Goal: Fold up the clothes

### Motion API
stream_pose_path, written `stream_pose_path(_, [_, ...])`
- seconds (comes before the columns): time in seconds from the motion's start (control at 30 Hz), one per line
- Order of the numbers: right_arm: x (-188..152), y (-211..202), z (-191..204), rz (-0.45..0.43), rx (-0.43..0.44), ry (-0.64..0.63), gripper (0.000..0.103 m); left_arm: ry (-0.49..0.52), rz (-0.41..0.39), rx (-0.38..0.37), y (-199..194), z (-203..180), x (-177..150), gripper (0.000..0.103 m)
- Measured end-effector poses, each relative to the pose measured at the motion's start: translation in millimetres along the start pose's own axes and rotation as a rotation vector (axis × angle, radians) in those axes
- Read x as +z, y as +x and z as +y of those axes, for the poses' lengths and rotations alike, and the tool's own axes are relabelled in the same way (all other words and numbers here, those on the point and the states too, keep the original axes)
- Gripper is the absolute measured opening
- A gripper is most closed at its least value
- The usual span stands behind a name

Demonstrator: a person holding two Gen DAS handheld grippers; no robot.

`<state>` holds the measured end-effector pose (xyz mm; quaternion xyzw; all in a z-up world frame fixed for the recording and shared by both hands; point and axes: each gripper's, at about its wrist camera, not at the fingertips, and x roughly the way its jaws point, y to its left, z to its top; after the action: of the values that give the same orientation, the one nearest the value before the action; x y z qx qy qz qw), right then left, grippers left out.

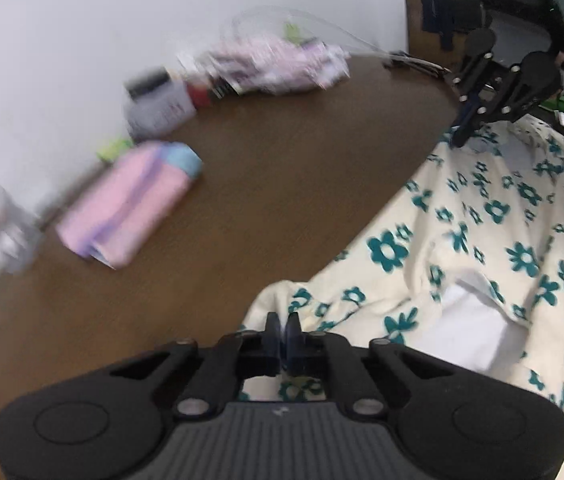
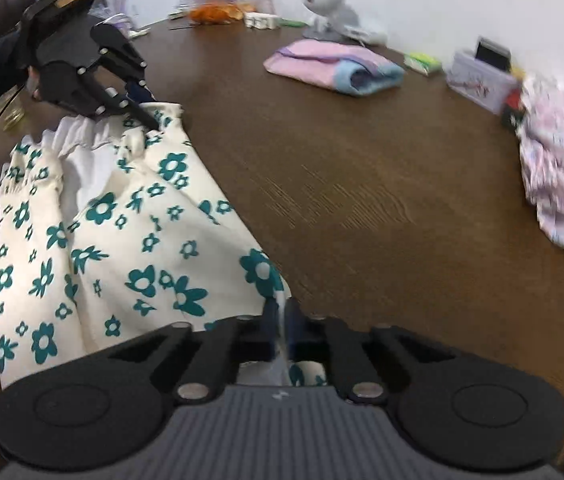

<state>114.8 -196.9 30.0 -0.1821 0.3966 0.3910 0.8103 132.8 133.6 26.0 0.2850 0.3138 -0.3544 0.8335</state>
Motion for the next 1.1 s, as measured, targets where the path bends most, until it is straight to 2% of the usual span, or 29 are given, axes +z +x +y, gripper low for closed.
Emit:
stream_pose_path(0.1, [-5.5, -32.9, 21.1, -0.111, -0.029, -0.088, 0.002, 0.022, -0.101, 0.099, -42.6, -21.7, -3.9, 0.001])
stream_pose_path(0.2, [-20.1, -64.8, 54.8, -0.163, -0.021, -0.22, 0.002, 0.07, -0.145, 0.185, -81.5, -61.3, -19.5, 0.001])
stream_pose_path(0.27, [-36.2, -71.8, 81.9, -0.137, -0.021, -0.308, 0.002, 0.082, -0.099, 0.17, -89.8, -87.0, -37.1, 0.002])
stream_pose_path(0.33, [-53.7, -62.8, 106.1, -0.056, 0.005, -0.391, 0.002, 0.077, -0.039, 0.154, -90.0, -102.9, -54.3, 0.004])
stream_pose_path(0.4, [-64.6, -50.1, 119.5, 0.017, 0.018, -0.435, 0.004, 0.038, -0.017, 0.151, -93.0, -106.4, -63.0, 0.007])
stream_pose_path(0.43, [-63.9, -50.4, 120.9, 0.021, 0.026, -0.438, 0.005, 0.022, -0.011, 0.145, -95.9, -107.1, -65.5, 0.008])
stream_pose_path(0.5, [-52.4, -63.4, 116.2, -0.029, 0.056, -0.391, 0.011, 0.007, -0.02, 0.119, -107.6, -104.5, -63.2, 0.009])
stream_pose_path(0.53, [-44.6, -68.8, 112.7, -0.067, 0.066, -0.357, 0.015, 0.0, -0.032, 0.104, -114.6, -103.0, -61.2, 0.01])
stream_pose_path(0.57, [-36.1, -72.7, 109.0, -0.111, 0.073, -0.32, 0.026, -0.008, -0.06, 0.09, -123.7, -101.1, -57.4, 0.01])
stream_pose_path(0.6, [-27.6, -76.7, 105.3, -0.155, 0.079, -0.283, 0.03, -0.024, -0.1, 0.083, -131.4, -98.5, -52.1, 0.01])
stream_pose_path(0.67, [-11.0, -64.7, 105.4, -0.188, 0.113, -0.226, 0.029, -0.043, -0.168, 0.083, -135.5, -91.6, -39.8, 0.014])
stream_pose_path(0.7, [-8.6, -57.1, 109.0, -0.182, 0.123, -0.219, 0.026, -0.053, -0.17, 0.088, -129.1, -88.4, -34.6, 0.014])
stream_pose_path(0.73, [-10.3, -50.2, 114.3, -0.165, 0.125, -0.224, 0.024, -0.062, -0.162, 0.084, -120.7, -85.5, -30.3, 0.015])
stream_pose_path(0.8, [-13.7, -36.3, 125.1, -0.131, 0.13, -0.234, 0.013, -0.073, -0.093, 0.045, -100.1, -85.8, -30.6, 0.015])
stream_pose_path(0.87, [-17.0, -22.5, 135.8, -0.097, 0.135, -0.244, 0.014, -0.06, -0.035, 0.02, -87.1, -93.4, -39.2, 0.016])
stream_pose_path(0.93, [-20.4, -8.7, 146.5, -0.063, 0.14, -0.254, 0.018, -0.034, -0.005, 0.035, -81.0, -104.3, -55.4, 0.016])
stream_pose_path(0.97, [-24.7, -14.9, 143.7, -0.072, 0.13, -0.244, 0.024, -0.052, -0.007, 0.04, -80.1, -106.7, -62.8, 0.015])
stream_pose_path(1.0, [-32.3, -34.2, 129.8, -0.106, 0.099, -0.212, 0.04, -0.079, -0.024, 0.043, -82.1, -108.5, -69.8, 0.015])
stream_pose_path(1.03, [-37.4, -45.3, 118.5, -0.114, 0.071, -0.195, 0.047, -0.099, -0.035, 0.046, -83.6, -109.9, -75.5, 0.015])
stream_pose_path(1.07, [-40.3, -48.5, 111.6, -0.1, 0.05, -0.194, 0.053, -0.106, -0.039, 0.049, -84.6, -111.0, -78.4, 0.015])
stream_pose_path(1.1, [-43.1, -51.7, 104.8, -0.085, 0.03, -0.193, 0.053, -0.112, -0.042, 0.052, -85.3, -112.2, -80.0, 0.015])
